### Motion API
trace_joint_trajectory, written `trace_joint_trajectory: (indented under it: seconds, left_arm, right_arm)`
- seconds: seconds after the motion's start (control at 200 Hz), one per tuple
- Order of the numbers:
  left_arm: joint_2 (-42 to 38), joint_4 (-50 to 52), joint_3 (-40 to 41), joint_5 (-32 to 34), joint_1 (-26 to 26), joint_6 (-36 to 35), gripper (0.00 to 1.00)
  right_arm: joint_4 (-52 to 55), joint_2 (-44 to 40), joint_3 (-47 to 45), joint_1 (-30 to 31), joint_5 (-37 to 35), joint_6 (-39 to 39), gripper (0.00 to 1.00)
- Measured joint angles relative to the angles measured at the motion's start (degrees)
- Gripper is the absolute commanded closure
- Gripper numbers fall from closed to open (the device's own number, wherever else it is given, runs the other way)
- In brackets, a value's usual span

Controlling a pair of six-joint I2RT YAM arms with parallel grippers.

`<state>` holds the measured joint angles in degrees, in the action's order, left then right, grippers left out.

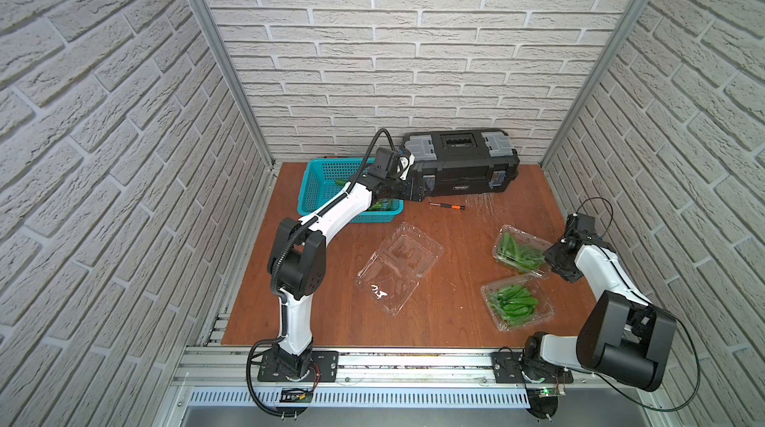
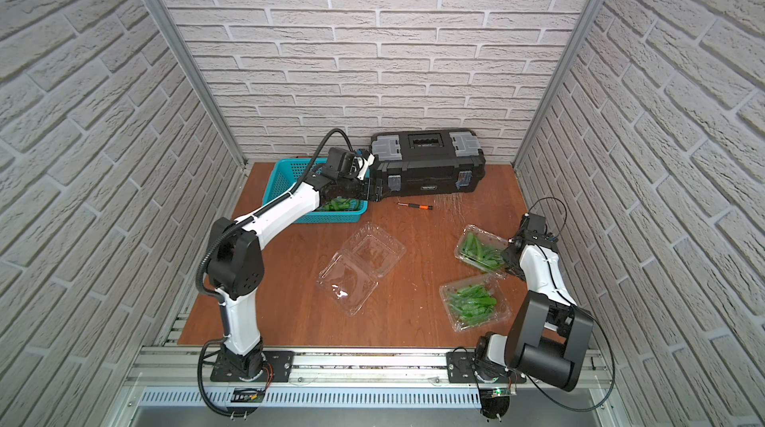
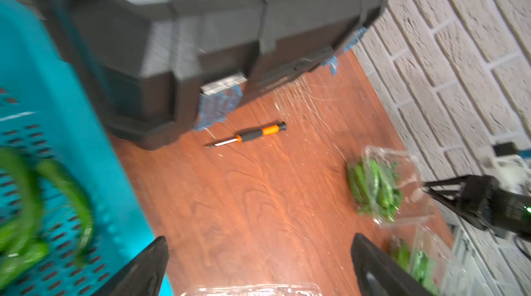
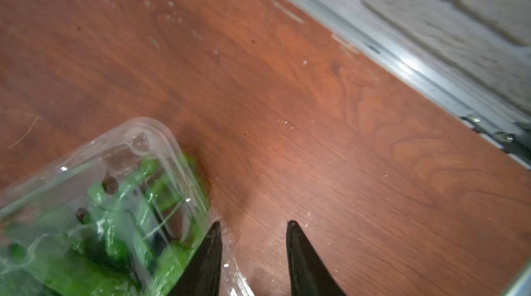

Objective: Take small green peppers out of containers
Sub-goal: Move the packing box to the center of the board.

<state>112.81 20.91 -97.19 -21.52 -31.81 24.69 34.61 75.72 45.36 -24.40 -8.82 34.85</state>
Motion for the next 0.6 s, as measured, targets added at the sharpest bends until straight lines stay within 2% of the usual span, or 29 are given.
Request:
trace_joint_trajectory:
  seconds: [0.085,0.165,0.39,0.48,0.595]
  left_arm:
    - [1.77,1.07,-1.11,-1.62,-1.27,-0.31,0.02]
    - [3.85,2.34,-2.49,-2.78,-2.21,-0.76,0.02]
    - [7.3,6.8,-5.57,-4.17,-3.67,-2.25,0.02]
    - [7.61,8.44,-6.4,-4.28,-3.89,-2.84,0.02]
    - [7.8,10.73,-7.74,-3.96,-3.98,-3.67,0.02]
  right_arm:
    - [-1.27,-0.83,-2.1,2.84,3.41,-0.35,0.64]
    - [-2.54,-1.73,-4.31,8.02,6.8,0.26,0.65]
    - [-5.2,-1.31,-5.33,29.09,13.79,4.52,0.64]
    - [-4.24,-1.14,-3.61,31.26,13.27,5.75,0.63]
    - [0.02,-1.2,1.81,30.47,6.99,5.84,0.61]
